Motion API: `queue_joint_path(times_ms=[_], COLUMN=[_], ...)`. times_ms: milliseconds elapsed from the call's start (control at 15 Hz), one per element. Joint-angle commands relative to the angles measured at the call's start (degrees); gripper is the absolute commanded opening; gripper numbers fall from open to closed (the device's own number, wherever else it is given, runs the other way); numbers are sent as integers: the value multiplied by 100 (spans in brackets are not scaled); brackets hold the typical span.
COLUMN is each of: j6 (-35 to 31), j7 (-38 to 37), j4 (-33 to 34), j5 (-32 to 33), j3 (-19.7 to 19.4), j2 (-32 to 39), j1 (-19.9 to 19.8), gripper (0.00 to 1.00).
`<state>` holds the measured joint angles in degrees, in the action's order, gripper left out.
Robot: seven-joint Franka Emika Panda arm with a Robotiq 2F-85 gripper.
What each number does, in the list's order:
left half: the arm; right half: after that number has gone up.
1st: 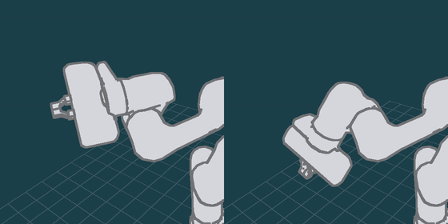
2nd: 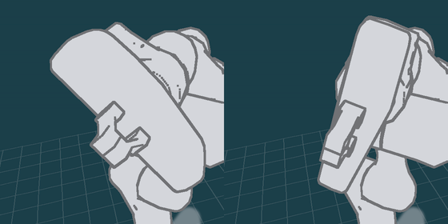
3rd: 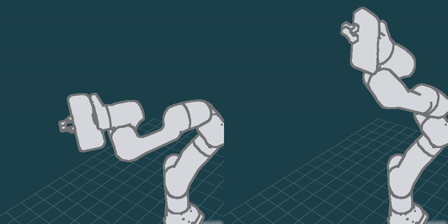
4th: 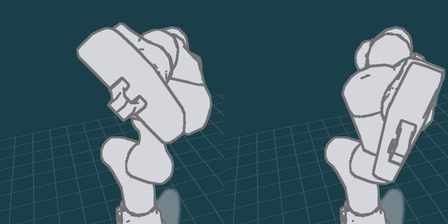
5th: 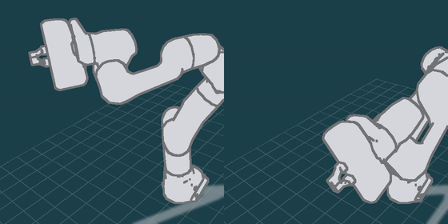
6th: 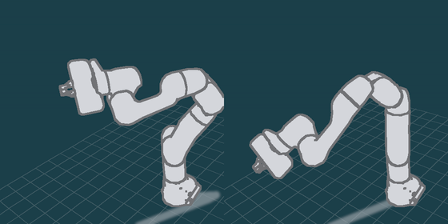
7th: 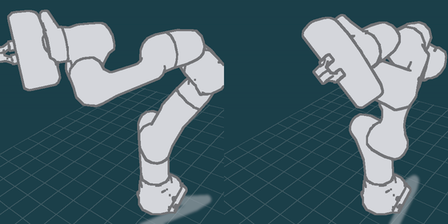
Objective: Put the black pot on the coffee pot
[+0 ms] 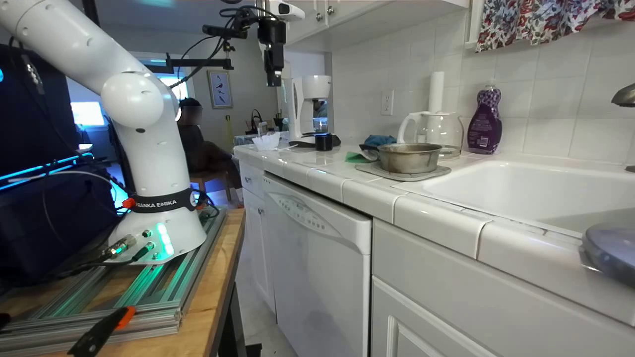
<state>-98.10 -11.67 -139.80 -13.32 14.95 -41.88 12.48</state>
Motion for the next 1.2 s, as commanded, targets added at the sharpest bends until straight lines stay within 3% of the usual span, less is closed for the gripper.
queue_joint_path(times_ms=[0, 333, 400, 733, 933, 1133], j6=[-956, -1463, -1366, -1445, -1924, -3077], j7=[-378, -334, -349, -348, -1521, -2522], j4=[-13, 238, 26, 135, -31, -321], j5=[-147, 94, 79, 87, 24, -88], j3=[415, 871, 731, 788, 1130, 1476], j2=[483, 1242, 924, 1175, 1235, 1539], j1=[-29, 271, 282, 358, 177, 151], gripper=[100, 100, 100, 100, 100, 100])
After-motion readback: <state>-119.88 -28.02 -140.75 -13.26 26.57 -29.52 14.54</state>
